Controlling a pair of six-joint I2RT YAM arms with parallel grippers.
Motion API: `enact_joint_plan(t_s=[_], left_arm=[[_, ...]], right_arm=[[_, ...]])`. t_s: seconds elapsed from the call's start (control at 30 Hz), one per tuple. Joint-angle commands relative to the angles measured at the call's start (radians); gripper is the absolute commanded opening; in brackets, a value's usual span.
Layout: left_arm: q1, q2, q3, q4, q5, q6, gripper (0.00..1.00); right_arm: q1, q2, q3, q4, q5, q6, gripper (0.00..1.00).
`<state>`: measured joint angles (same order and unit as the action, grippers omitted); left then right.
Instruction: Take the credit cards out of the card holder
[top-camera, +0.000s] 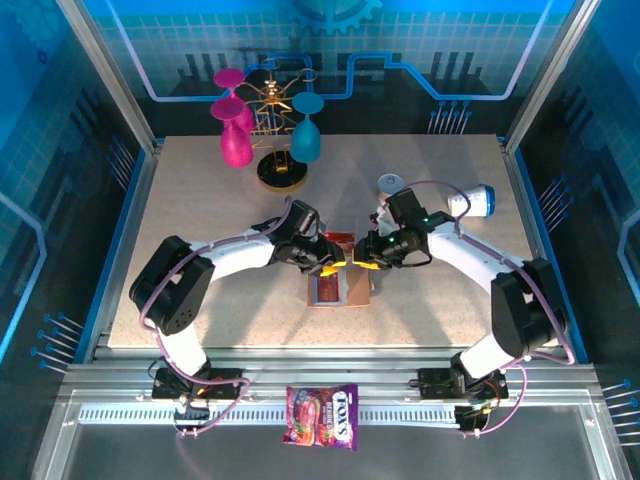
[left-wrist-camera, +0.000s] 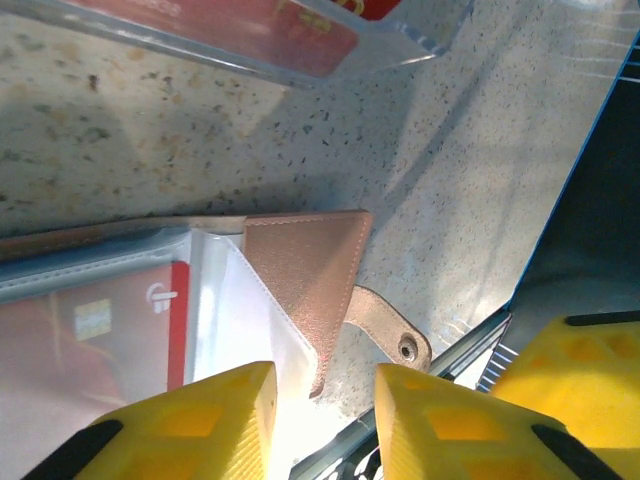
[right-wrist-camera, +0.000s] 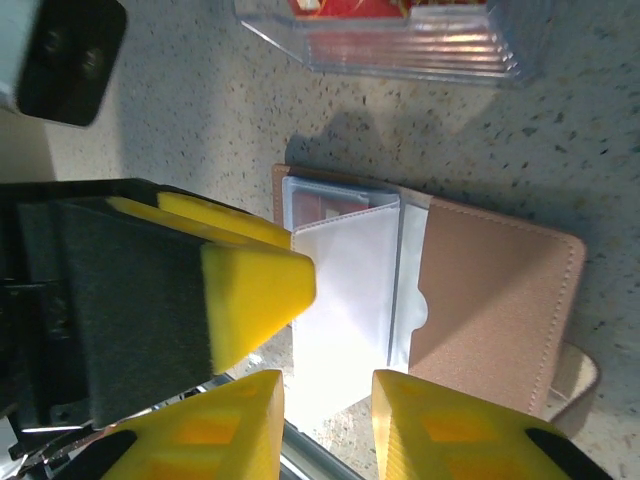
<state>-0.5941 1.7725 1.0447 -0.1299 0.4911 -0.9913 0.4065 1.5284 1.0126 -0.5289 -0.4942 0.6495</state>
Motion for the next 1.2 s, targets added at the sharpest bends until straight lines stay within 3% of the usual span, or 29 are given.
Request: enact_joint_plan(t_s=[0.0, 0.47, 1.17], left_arm=[[-0.022, 0.038, 0.043, -0.024, 0.040, 0.013, 0.37], [-0.070, 0.132, 0.124, -0.031, 0.049, 0.004, 0.52], [-0.097, 0.121, 0.125, -0.042, 0.014, 0.003, 0.54]], right_arm=[[-0.028, -0.048, -0.021, -0.039, 0.022, -0.016, 0.31], [-0.078, -0.124, -0.082, -0.034, 0.022, -0.017, 0.32], [-0.114, -0.163, -0.128, -0.014, -0.024, -0.017, 0.32]])
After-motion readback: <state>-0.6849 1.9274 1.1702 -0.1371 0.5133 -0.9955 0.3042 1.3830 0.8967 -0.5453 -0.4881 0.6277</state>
